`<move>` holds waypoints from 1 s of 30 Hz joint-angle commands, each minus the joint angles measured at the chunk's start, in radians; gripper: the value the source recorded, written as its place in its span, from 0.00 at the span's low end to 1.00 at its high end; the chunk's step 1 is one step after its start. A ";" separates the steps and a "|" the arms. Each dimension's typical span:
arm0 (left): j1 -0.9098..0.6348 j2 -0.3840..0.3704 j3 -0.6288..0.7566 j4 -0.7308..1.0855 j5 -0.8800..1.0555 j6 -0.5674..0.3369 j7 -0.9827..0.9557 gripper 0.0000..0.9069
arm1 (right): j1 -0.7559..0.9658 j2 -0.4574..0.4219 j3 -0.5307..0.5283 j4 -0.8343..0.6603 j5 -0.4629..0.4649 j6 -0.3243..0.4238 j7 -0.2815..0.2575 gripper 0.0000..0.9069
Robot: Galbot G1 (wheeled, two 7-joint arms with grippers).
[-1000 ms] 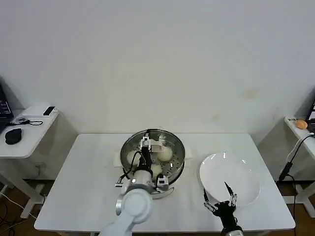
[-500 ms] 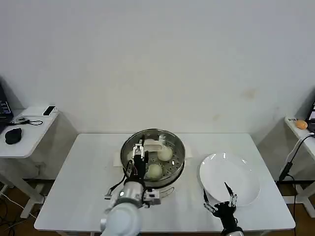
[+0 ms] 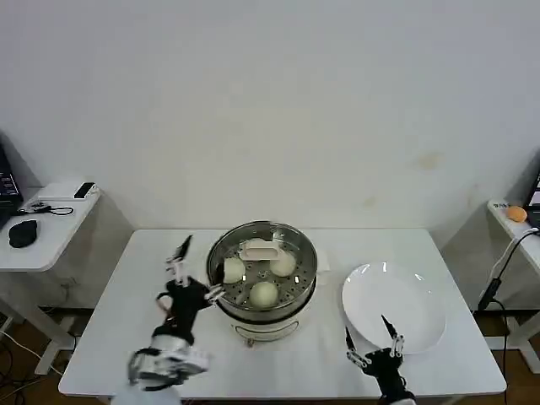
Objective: Take steamed baozi put them in steamer then cover it.
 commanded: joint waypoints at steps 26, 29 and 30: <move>0.463 -0.132 -0.322 0.198 -0.723 -0.391 -0.094 1.00 | -0.111 -0.238 -0.028 0.139 0.435 -0.214 -0.032 1.00; 0.466 -0.133 -0.319 0.185 -0.721 -0.389 -0.095 1.00 | -0.108 -0.239 -0.043 0.129 0.420 -0.214 -0.025 1.00; 0.465 -0.133 -0.320 0.183 -0.721 -0.387 -0.095 1.00 | -0.107 -0.239 -0.045 0.129 0.417 -0.213 -0.022 1.00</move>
